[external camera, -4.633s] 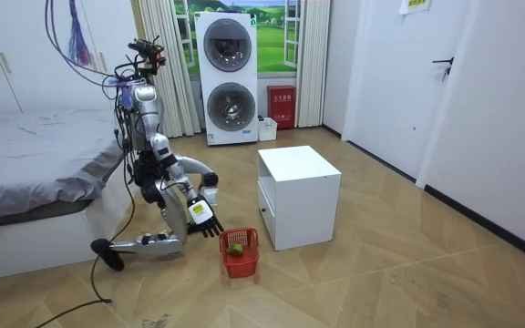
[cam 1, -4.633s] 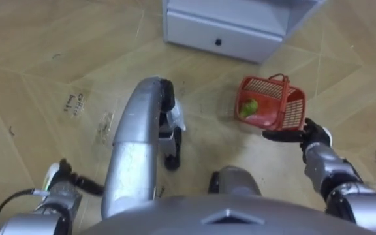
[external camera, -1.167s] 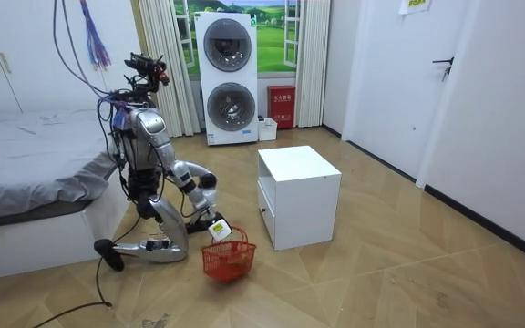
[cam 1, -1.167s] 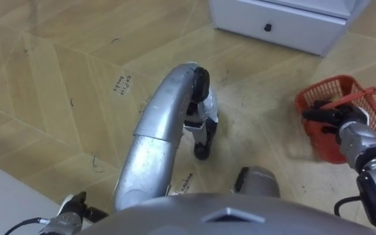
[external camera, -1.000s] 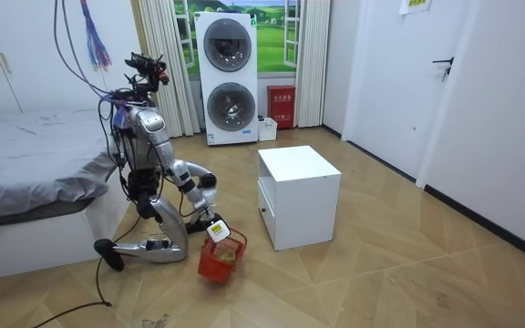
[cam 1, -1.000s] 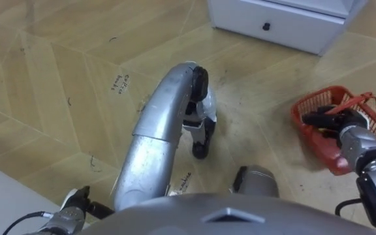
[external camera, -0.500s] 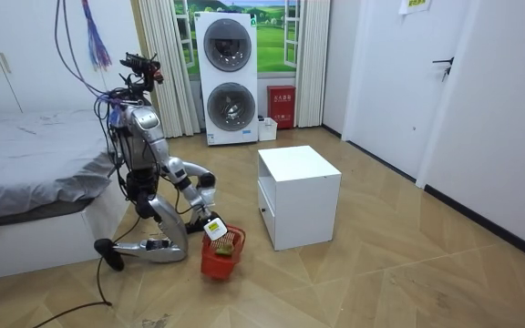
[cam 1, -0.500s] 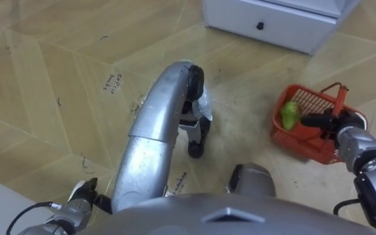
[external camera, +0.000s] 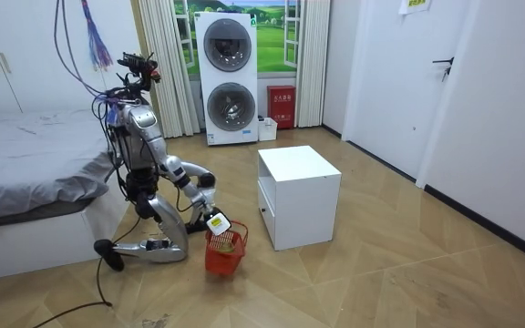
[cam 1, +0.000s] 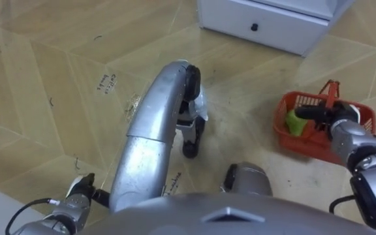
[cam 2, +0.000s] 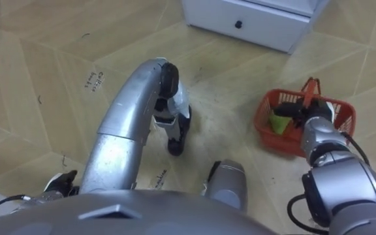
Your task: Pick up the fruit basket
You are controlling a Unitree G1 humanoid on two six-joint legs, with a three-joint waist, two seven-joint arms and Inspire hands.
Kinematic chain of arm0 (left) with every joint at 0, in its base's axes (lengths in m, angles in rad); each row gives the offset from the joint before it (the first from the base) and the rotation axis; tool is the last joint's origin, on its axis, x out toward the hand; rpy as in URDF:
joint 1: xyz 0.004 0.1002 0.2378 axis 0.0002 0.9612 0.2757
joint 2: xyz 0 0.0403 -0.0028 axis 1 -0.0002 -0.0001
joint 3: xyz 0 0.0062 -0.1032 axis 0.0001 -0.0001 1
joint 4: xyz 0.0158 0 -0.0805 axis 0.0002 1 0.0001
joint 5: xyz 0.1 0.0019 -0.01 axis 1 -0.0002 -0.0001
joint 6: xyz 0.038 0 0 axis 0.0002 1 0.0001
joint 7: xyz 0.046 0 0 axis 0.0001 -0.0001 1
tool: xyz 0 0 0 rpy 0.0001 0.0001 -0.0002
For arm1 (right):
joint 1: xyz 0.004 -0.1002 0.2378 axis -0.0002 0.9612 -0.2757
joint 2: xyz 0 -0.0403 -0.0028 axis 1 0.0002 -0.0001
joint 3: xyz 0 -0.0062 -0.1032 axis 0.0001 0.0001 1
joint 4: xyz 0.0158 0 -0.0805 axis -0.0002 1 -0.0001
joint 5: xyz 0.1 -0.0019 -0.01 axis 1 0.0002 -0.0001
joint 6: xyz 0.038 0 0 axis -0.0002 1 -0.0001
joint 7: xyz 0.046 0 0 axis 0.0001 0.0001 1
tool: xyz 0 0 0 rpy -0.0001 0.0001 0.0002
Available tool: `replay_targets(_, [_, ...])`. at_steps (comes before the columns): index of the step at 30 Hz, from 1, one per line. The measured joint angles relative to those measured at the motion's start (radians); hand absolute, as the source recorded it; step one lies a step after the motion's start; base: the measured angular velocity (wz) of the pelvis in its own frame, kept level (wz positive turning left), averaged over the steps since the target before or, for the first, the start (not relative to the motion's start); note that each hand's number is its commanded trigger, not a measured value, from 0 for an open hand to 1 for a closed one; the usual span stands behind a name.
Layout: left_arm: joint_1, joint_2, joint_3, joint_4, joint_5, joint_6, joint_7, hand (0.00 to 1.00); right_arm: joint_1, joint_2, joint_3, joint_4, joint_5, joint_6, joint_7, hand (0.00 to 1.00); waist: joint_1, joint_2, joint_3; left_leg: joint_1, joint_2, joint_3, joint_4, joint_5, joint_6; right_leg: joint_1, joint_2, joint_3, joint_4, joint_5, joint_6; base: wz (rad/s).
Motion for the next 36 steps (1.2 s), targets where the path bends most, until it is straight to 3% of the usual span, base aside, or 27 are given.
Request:
replay_targets(2, [-0.010, 0.001, 0.009, -0.002, 0.000, 0.002, 0.000, 0.00, -0.001, 0.000, -0.001, -0.029, -0.033, 0.000, -0.002, 1.00, -0.001, -0.014, 0.0054, 0.009, 0.000, -0.001, 0.000, -0.001, -0.002, 0.009, 0.000, 0.000, -0.001, 0.000, -0.001, -0.02])
replay_targets(3, [-0.017, 0.002, 0.025, -0.007, 0.001, 0.002, 0.001, 0.00, 0.000, 0.000, -0.001, -0.057, -0.048, 0.001, -0.003, 1.00, -0.004, -0.023, 0.0037, 0.011, 0.000, -0.003, 0.002, -0.002, -0.003, 0.012, 0.002, 0.001, -0.001, 0.000, -0.001, -0.03])
replay_targets(8, [-0.060, 0.002, 0.042, -0.009, 0.002, 0.003, 0.019, 0.00, -0.003, 0.000, -0.002, -0.176, -0.074, 0.002, -0.034, 1.00, -0.035, -0.019, 0.0025, 0.037, -0.023, -0.037, 0.034, -0.026, 0.000, 0.073, 0.020, -0.006, -0.025, 0.002, -0.005, -0.06])
replay_targets(10, [-0.087, 0.007, 0.057, -0.002, 0.002, 0.002, 0.024, 0.00, -0.003, 0.000, -0.002, -0.240, -0.089, 0.001, -0.051, 1.00, -0.051, -0.022, 0.0022, 0.038, -0.022, -0.038, 0.040, -0.034, 0.010, 0.078, 0.021, -0.003, -0.031, 0.002, -0.004, -0.05])
replay_targets(13, [-0.119, 0.011, 0.099, -0.002, 0.003, -0.004, 0.045, 0.00, -0.003, 0.000, -0.006, -0.305, -0.121, 0.000, -0.060, 1.00, -0.061, -0.024, 0.0005, 0.042, -0.018, -0.038, 0.051, -0.055, 0.027, 0.099, 0.045, 0.009, -0.067, -0.022, -0.005, -0.05])
replay_targets(16, [-0.114, 0.009, 0.102, -0.033, 0.004, 0.001, 0.052, 0.00, -0.006, -0.003, -0.015, -0.335, -0.132, 0.002, -0.065, 1.00, -0.066, -0.008, -0.0059, 0.058, -0.004, -0.039, 0.017, -0.067, 0.050, 0.101, 0.073, 0.026, -0.162, -0.046, 0.003, -0.10])
replay_targets(18, [-0.087, 0.003, 0.103, -0.053, 0.007, 0.017, 0.053, 0.00, -0.005, -0.003, -0.031, -0.363, -0.131, 0.014, -0.064, 1.00, -0.068, 0.017, -0.0168, 0.113, -0.006, -0.049, -0.086, -0.068, 0.053, 0.105, 0.084, 0.039, -0.333, -0.046, 0.003, -0.26])
replay_targets(20, [-0.068, 0.003, 0.138, -0.073, 0.033, 0.038, 0.053, 0.00, -0.005, -0.003, -0.046, -0.413, -0.128, 0.026, -0.064, 1.00, -0.068, 0.024, -0.0207, 0.186, -0.008, -0.047, -0.209, -0.065, 0.053, 0.128, 0.086, 0.060, -0.519, -0.034, 0.005, -0.44])
replay_targets(21, [-0.052, 0.004, 0.170, -0.080, 0.034, 0.040, 0.058, 0.00, -0.003, -0.003, -0.051, -0.453, -0.130, 0.026, -0.064, 1.00, -0.073, 0.029, -0.0230, 0.247, -0.010, -0.044, -0.296, -0.061, 0.053, 0.148, 0.084, 0.065, -0.641, 0.013, 0.014, -0.49])
replay_targets(22, [-0.045, 0.005, 0.186, -0.083, 0.034, 0.042, 0.061, 0.00, -0.001, -0.003, -0.052, -0.473, -0.132, 0.026, -0.064, 1.00, -0.077, 0.030, -0.0236, 0.284, -0.013, -0.040, -0.347, -0.055, 0.055, 0.158, 0.080, 0.065, -0.697, 0.060, 0.018, -0.38])
replay_targets(24, [-0.014, 0.012, 0.244, -0.130, 0.035, 0.048, 0.071, 0.00, 0.054, 0.000, -0.077, -0.589, -0.178, 0.030, -0.069, 1.00, -0.083, 0.037, -0.0339, 0.437, -0.026, -0.035, -0.546, -0.021, 0.064, 0.173, 0.070, 0.067, -0.861, 0.317, 0.033, -0.29])
replay_targets(25, [-0.015, 0.013, 0.256, -0.137, 0.035, 0.048, 0.077, 0.00, 0.065, 0.003, -0.080, -0.608, -0.199, 0.031, -0.071, 1.00, -0.081, 0.037, -0.0342, 0.478, -0.026, -0.036, -0.600, -0.010, 0.063, 0.167, 0.070, 0.067, -0.885, 0.375, 0.037, -0.43])
replay_targets(26, [-0.014, 0.019, 0.259, -0.139, 0.035, 0.048, 0.089, 0.00, 0.079, 0.015, -0.079, -0.629, -0.227, 0.033, -0.071, 1.00, -0.079, 0.038, -0.0340, 0.566, -0.024, -0.037, -0.698, 0.009, 0.057, 0.139, 0.069, 0.062, -0.900, 0.379, 0.036, -0.45])
replay_targets(28, [-0.015, 0.017, 0.259, -0.146, 0.033, 0.045, 0.106, 0.00, 0.106, 0.024, -0.079, -0.659, -0.267, 0.045, -0.067, 1.00, -0.087, 0.052, -0.0413, 0.695, -0.022, -0.043, -0.847, 0.045, 0.048, 0.076, 0.075, 0.036, -0.904, 0.325, 0.027, -0.44])
replay_targets(29, [-0.015, 0.016, 0.254, -0.146, 0.032, 0.038, 0.110, 0.00, 0.119, 0.023, -0.079, -0.676, -0.282, 0.049, -0.065, 1.00, -0.088, 0.062, -0.0485, 0.779, -0.017, -0.043, -0.948, 0.074, 0.040, 0.033, 0.077, 0.024, -0.955, 0.280, 0.029, -0.43])
replay_targets(31, [-0.016, 0.016, 0.253, -0.149, 0.020, 0.021, 0.119, 0.00, 0.130, 0.023, -0.079, -0.706, -0.281, 0.054, -0.065, 1.00, -0.099, 0.067, -0.0509, 0.892, -0.009, -0.043, -1.089, 0.121, 0.026, -0.004, 0.071, 0.002, -1.114, 0.242, 0.043, -0.35])
replay_targets(33, [-0.010, 0.011, 0.259, -0.156, 0.026, 0.008, 0.133, 0.00, 0.173, 0.019, -0.081, -0.789, -0.282, 0.056, -0.069, 1.00, -0.098, 0.057, -0.0515, 1.011, 0.002, -0.045, -1.214, 0.154, 0.003, 0.017, 0.069, -0.047, -1.443, 0.255, 0.039, -0.23])
replay_targets(34, [-0.005, 0.010, 0.262, -0.158, 0.028, 0.007, 0.135, 0.00, 0.183, 0.018, -0.082, -0.814, -0.283, 0.055, -0.069, 1.00, -0.098, 0.053, -0.0516, 1.030, 0.002, -0.044, -1.229, 0.157, -0.002, 0.031, 0.071, -0.054, -1.529, 0.284, 0.036, -0.12])
replay_targets(35, [0.010, -0.002, 0.277, -0.168, 0.035, 0.007, 0.143, 0.00, 0.205, 0.015, -0.085, -0.869, -0.289, 0.054, -0.068, 1.00, -0.098, 0.052, -0.0528, 1.064, 0.009, -0.047, -1.253, 0.158, -0.014, 0.059, 0.076, -0.079, -1.608, 0.307, 0.017, -0.27])
replay_targets(36, [0.039, -0.013, 0.299, -0.182, 0.037, 0.006, 0.152, 0.00, 0.214, 0.019, -0.085, -0.915, -0.290, 0.054, -0.066, 1.00, -0.086, 0.052, -0.0541, 1.101, 0.022, -0.048, -1.299, 0.172, -0.034, 0.103, 0.100, -0.085, -1.676, 0.334, 0.004, -0.27])
